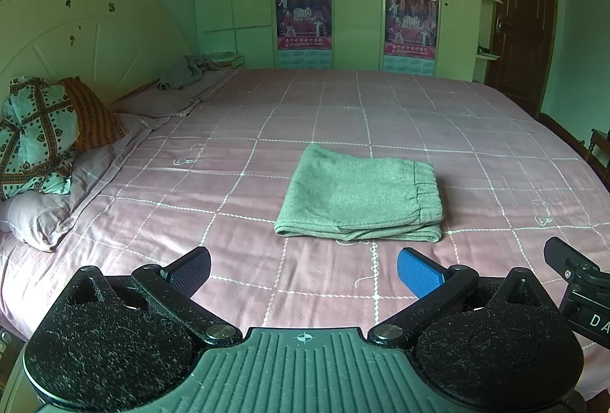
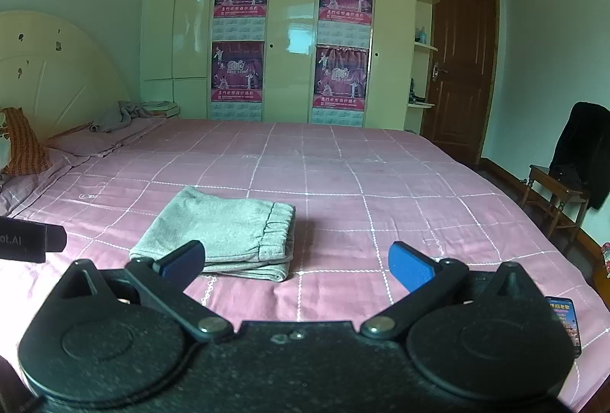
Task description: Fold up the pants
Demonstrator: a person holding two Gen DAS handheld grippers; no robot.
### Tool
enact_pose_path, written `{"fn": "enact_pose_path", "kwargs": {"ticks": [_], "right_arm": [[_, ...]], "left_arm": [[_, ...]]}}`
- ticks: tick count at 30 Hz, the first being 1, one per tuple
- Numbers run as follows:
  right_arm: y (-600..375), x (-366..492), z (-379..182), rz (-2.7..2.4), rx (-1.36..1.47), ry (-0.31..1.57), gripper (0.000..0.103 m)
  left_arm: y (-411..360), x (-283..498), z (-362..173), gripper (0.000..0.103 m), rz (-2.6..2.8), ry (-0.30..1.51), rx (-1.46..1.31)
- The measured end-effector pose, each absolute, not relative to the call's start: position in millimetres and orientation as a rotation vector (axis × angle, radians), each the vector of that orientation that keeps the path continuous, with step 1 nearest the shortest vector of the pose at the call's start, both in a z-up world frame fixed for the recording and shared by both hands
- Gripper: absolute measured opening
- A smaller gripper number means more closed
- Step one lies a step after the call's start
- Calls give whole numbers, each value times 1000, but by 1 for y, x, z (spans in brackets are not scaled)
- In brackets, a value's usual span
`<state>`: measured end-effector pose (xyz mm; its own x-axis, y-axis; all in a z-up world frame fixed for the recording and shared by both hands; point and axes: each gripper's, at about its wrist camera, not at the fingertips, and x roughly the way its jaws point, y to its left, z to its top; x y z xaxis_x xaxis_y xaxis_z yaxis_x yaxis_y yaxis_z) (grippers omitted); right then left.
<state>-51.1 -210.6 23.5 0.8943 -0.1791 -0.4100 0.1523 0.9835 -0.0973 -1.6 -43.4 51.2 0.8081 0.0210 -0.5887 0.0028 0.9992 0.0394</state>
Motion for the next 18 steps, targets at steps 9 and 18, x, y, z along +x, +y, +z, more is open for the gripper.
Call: {"fn": "enact_pose_path", "kwargs": {"ticks": [9, 18], "right_arm": [[-210, -51, 23, -171, -64, 432, 103], [-211, -49, 20, -164, -65, 442, 103]], "left_arm": [[-44, 1, 52, 103, 9, 628, 41], [-45, 1, 51, 103, 7, 629, 42]]}}
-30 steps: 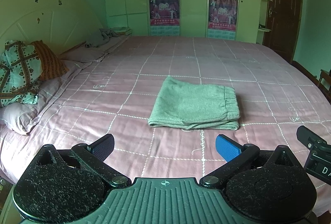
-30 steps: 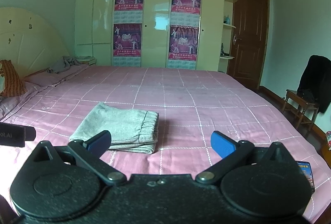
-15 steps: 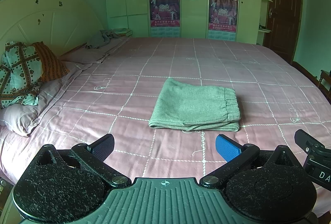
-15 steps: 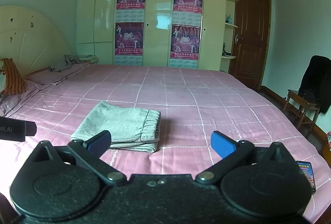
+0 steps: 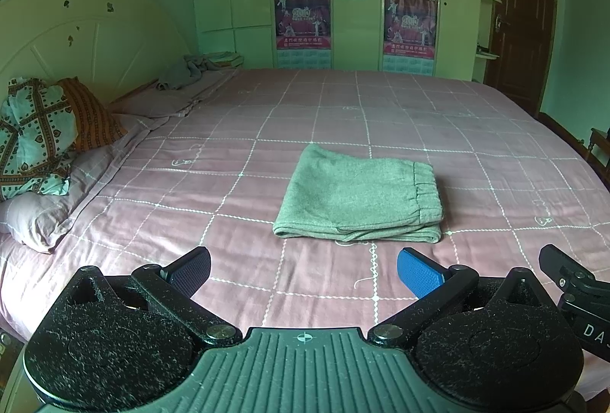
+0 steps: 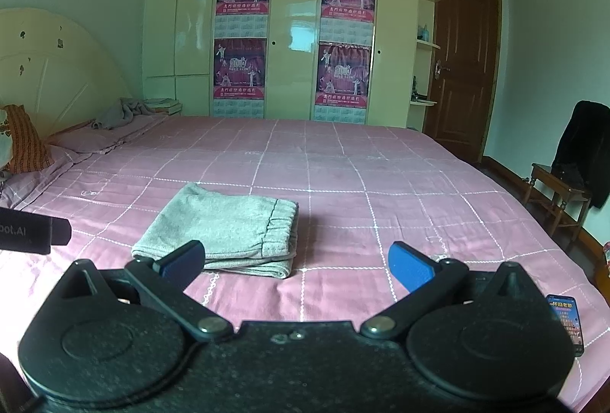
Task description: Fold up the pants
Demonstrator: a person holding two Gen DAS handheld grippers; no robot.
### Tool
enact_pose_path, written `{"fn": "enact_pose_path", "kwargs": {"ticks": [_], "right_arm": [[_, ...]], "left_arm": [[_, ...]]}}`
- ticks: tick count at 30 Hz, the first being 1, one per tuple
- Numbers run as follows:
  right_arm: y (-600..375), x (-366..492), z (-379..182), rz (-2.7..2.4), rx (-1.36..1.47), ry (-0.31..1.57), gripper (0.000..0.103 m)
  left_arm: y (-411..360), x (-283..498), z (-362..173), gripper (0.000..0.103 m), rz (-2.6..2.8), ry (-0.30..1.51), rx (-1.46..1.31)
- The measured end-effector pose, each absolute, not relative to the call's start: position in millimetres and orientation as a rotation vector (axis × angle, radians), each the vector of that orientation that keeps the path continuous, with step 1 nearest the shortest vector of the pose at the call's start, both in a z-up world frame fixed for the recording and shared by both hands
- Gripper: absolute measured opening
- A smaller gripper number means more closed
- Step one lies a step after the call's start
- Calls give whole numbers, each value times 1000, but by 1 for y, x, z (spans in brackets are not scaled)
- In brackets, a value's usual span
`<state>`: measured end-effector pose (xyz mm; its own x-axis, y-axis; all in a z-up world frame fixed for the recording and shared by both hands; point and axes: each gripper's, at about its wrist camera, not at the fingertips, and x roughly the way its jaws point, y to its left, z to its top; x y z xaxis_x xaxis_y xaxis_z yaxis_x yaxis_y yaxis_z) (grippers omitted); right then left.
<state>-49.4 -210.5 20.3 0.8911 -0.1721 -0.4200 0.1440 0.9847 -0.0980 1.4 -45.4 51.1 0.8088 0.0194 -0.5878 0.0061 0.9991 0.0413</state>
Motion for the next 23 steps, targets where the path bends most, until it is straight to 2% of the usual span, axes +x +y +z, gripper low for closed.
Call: {"fn": "enact_pose_path", "kwargs": {"ticks": [15, 23], "right_arm": [[-211, -49, 20, -163, -62, 445, 103], [-212, -45, 12, -165, -52, 460, 103]], "left_arm": [[-49, 7, 48, 103, -13, 637, 38], [-52, 12, 50, 103, -11, 580, 49]]}}
